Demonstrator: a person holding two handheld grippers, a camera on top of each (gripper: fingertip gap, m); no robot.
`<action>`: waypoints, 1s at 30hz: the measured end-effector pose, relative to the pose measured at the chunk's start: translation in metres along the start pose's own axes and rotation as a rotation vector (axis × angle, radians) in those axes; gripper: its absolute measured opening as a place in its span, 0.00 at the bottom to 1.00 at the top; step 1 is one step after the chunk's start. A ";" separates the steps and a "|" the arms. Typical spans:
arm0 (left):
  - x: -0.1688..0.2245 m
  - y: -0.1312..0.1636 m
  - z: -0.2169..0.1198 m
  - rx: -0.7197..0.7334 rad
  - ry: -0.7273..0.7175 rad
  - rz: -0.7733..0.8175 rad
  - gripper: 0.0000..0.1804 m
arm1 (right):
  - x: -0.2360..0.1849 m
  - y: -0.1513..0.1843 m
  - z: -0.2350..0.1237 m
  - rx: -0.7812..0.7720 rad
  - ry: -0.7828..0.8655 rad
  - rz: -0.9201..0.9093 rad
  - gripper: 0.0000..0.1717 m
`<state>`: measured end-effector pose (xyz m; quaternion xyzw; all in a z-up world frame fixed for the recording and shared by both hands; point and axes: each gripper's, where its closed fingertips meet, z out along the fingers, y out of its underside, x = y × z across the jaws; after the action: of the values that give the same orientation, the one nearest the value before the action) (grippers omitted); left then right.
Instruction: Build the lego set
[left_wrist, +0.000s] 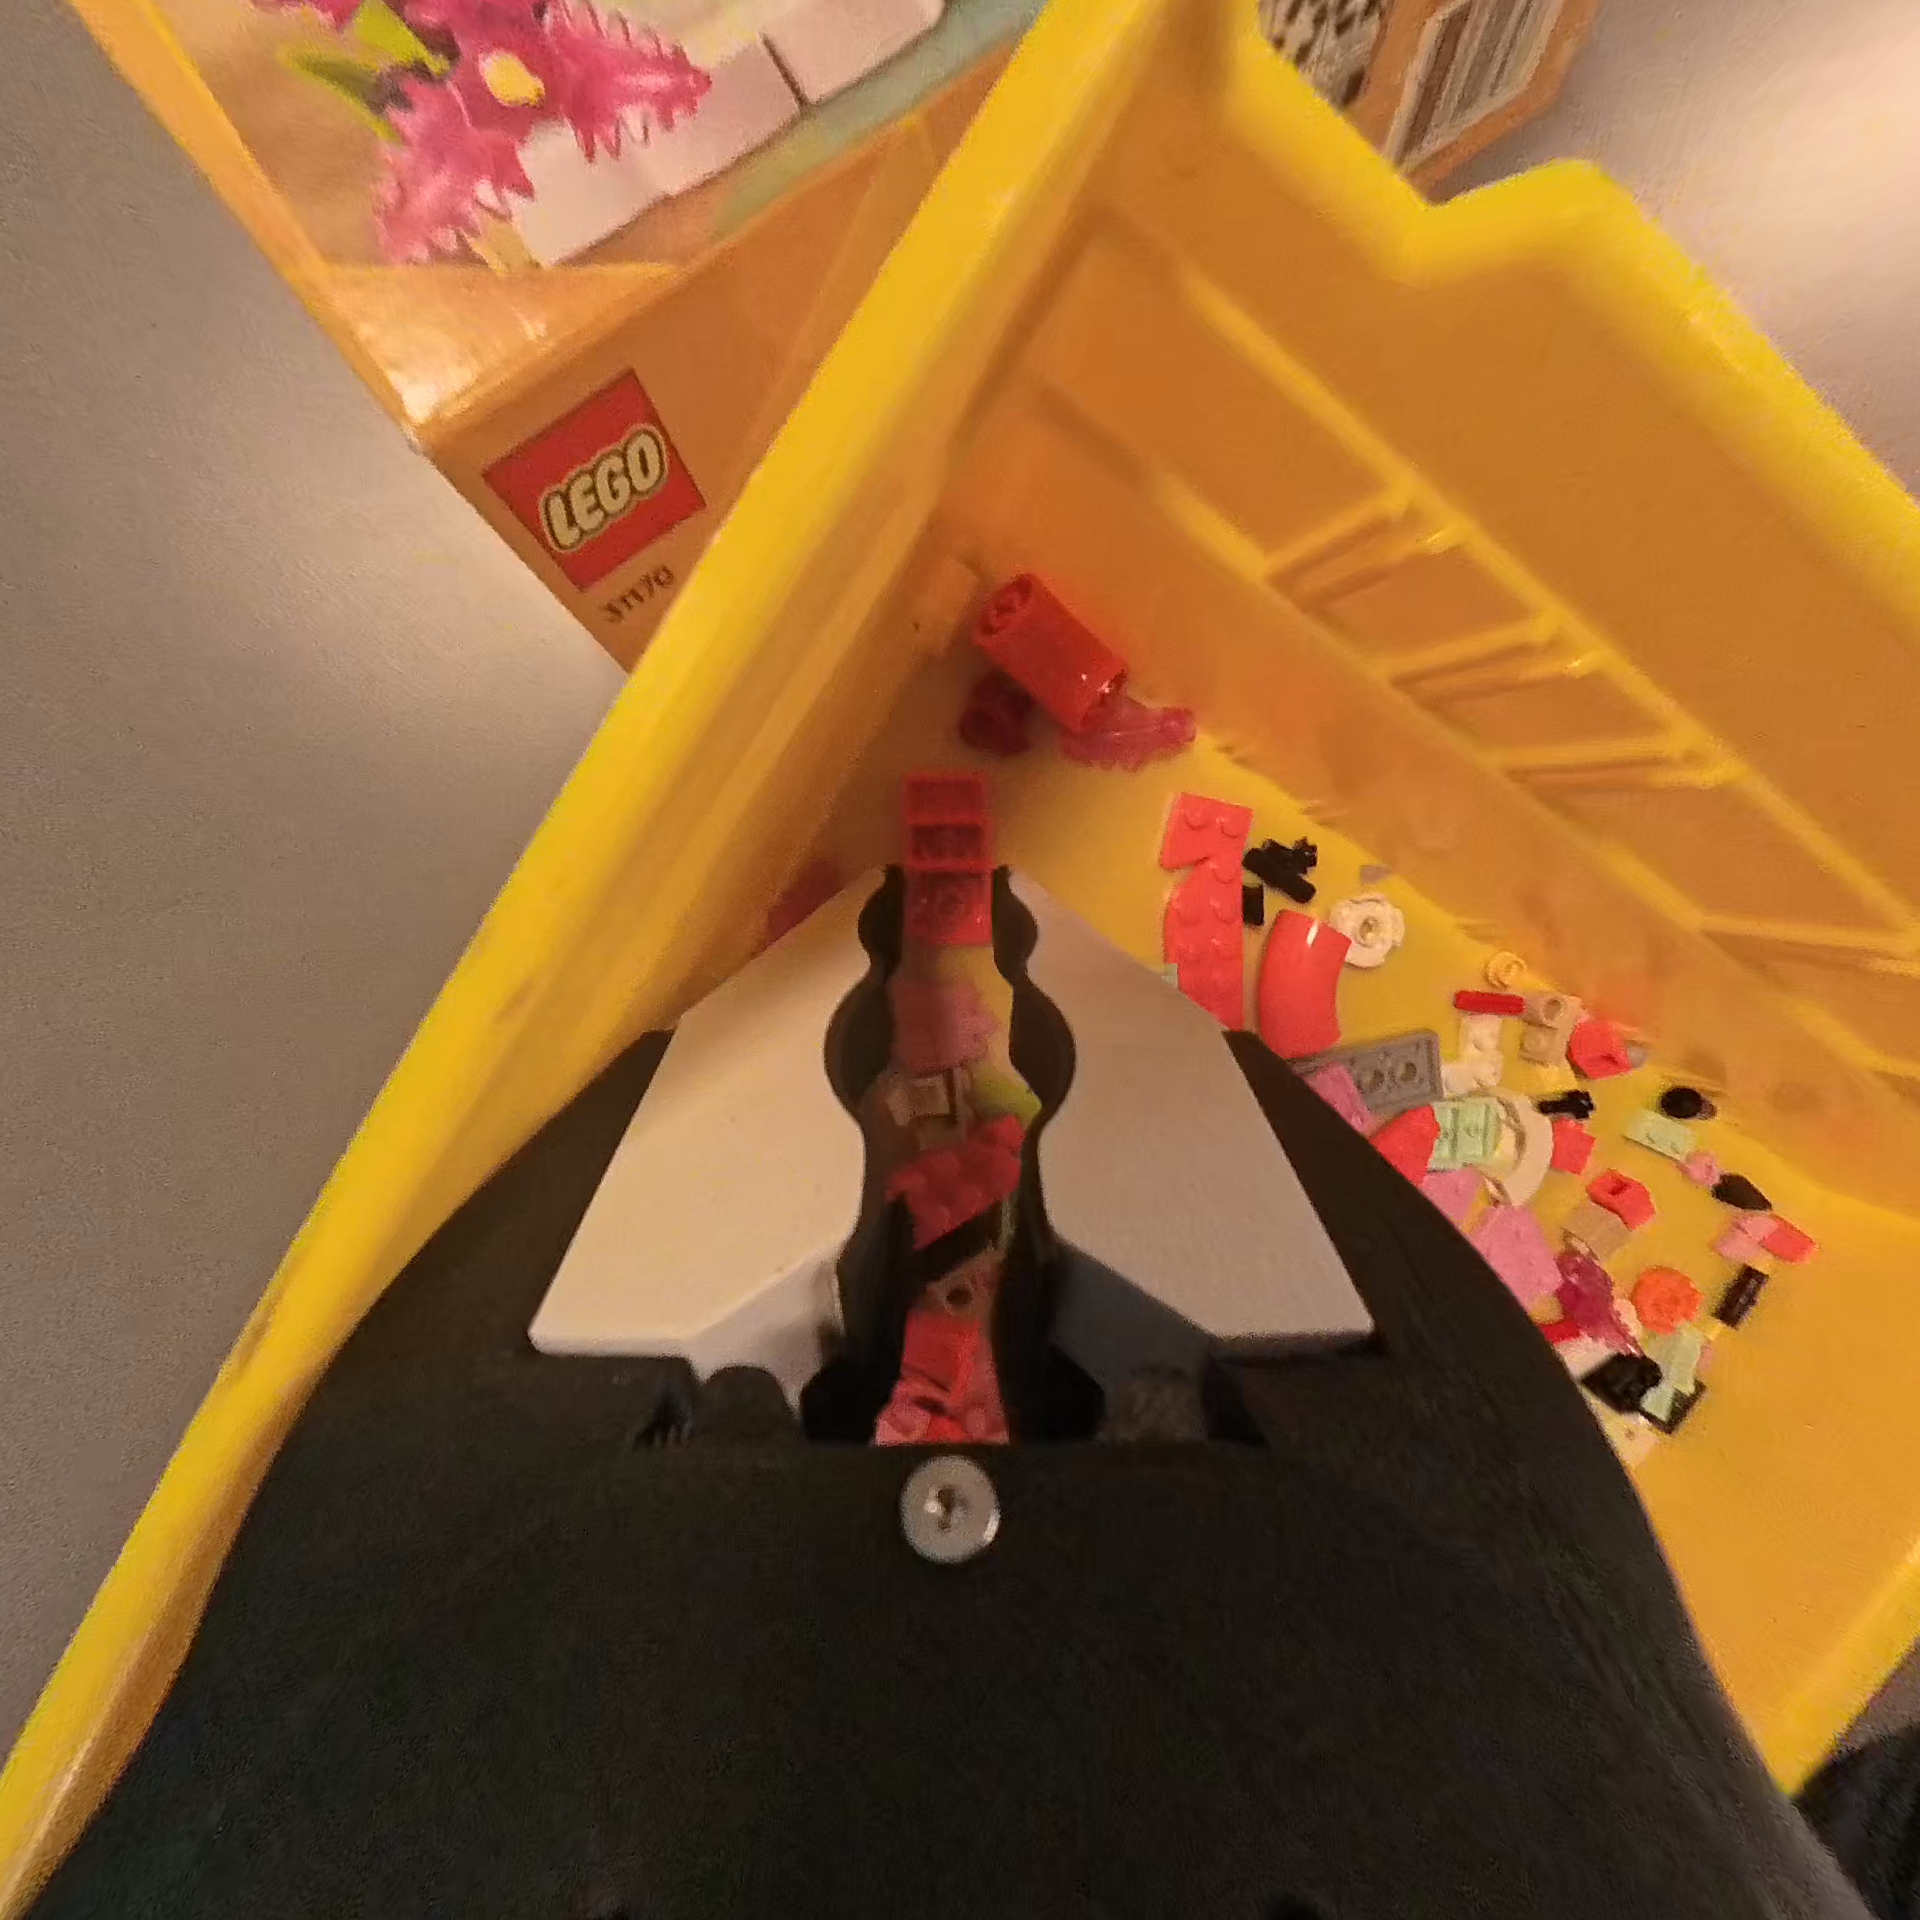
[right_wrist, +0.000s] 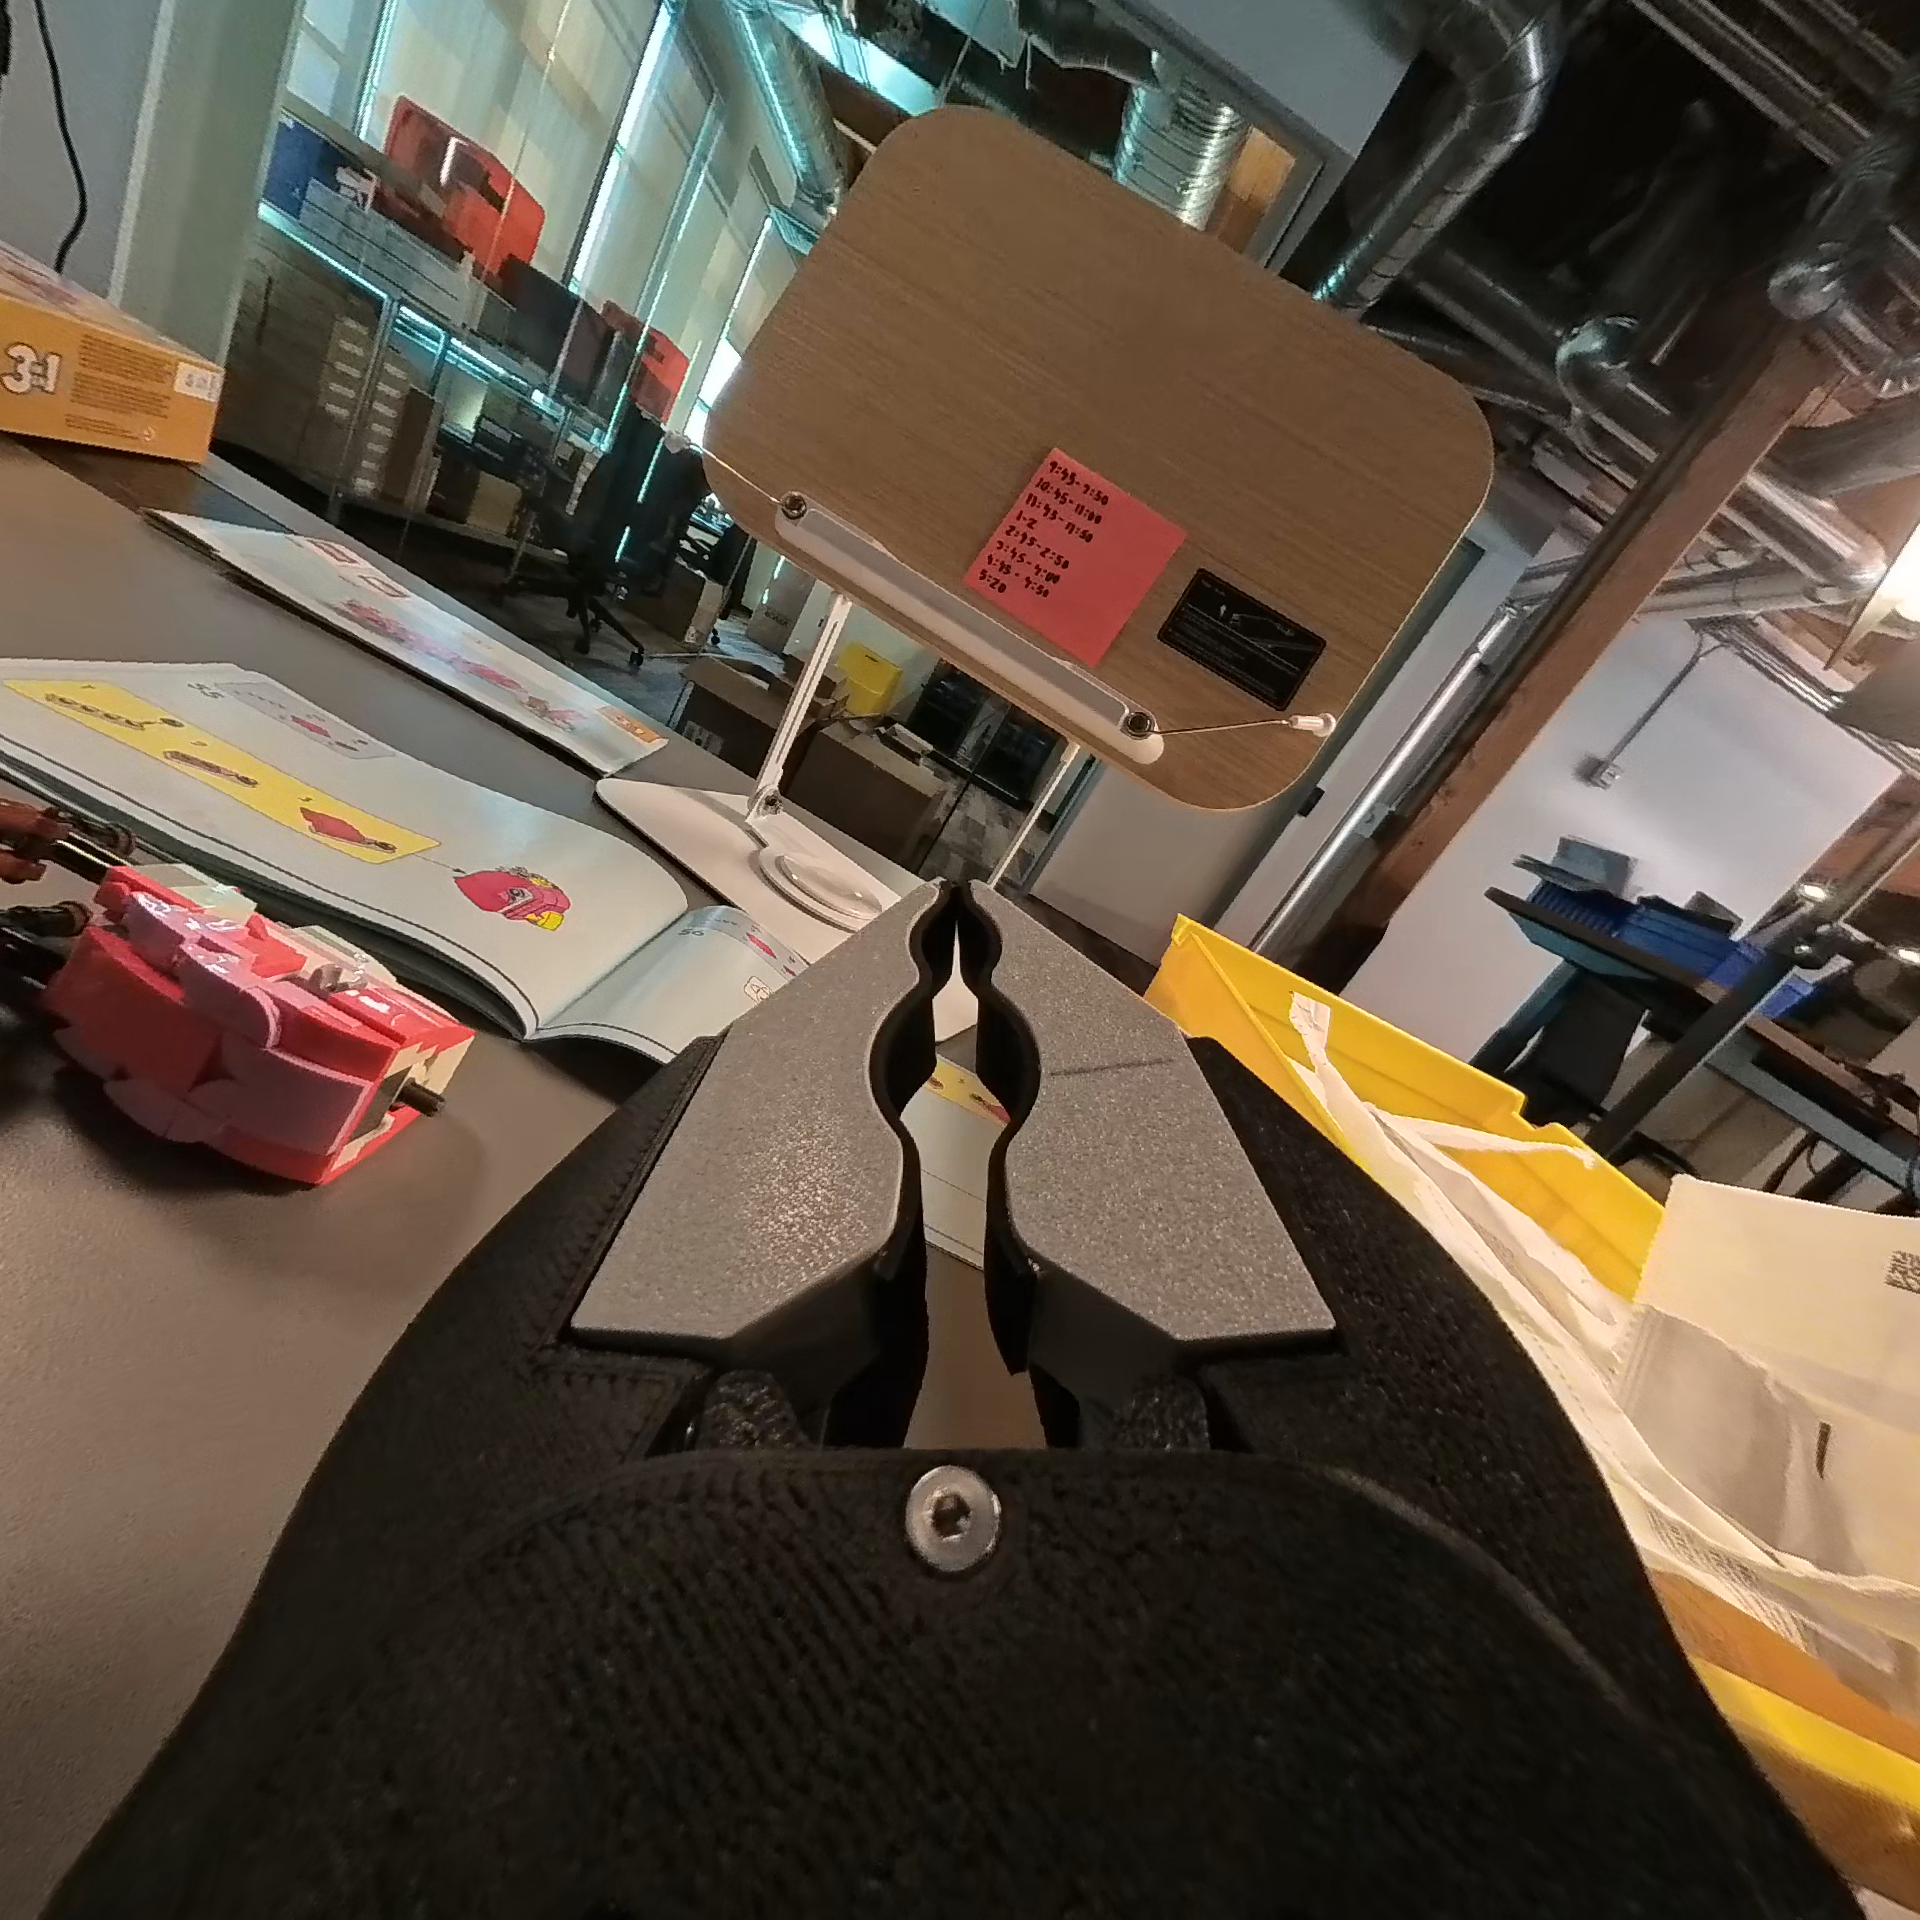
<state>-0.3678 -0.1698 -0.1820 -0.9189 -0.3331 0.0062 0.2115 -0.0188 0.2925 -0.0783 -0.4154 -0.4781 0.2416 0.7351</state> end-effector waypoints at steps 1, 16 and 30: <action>-0.001 -0.003 0.000 0.016 -0.010 0.004 0.09 | 0.000 0.000 0.000 0.000 0.000 0.000 0.00; -0.006 -0.004 0.009 -0.042 -0.128 0.011 0.08 | -0.001 0.000 0.000 0.003 -0.004 0.001 0.00; 0.257 -0.039 -0.239 1.096 0.664 0.318 0.08 | -0.052 -0.104 -0.031 0.340 -0.276 0.182 0.06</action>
<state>-0.1548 -0.0769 0.0842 -0.6693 -0.0590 -0.0777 0.7366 -0.0174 0.1855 -0.0228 -0.2903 -0.4870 0.4383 0.6975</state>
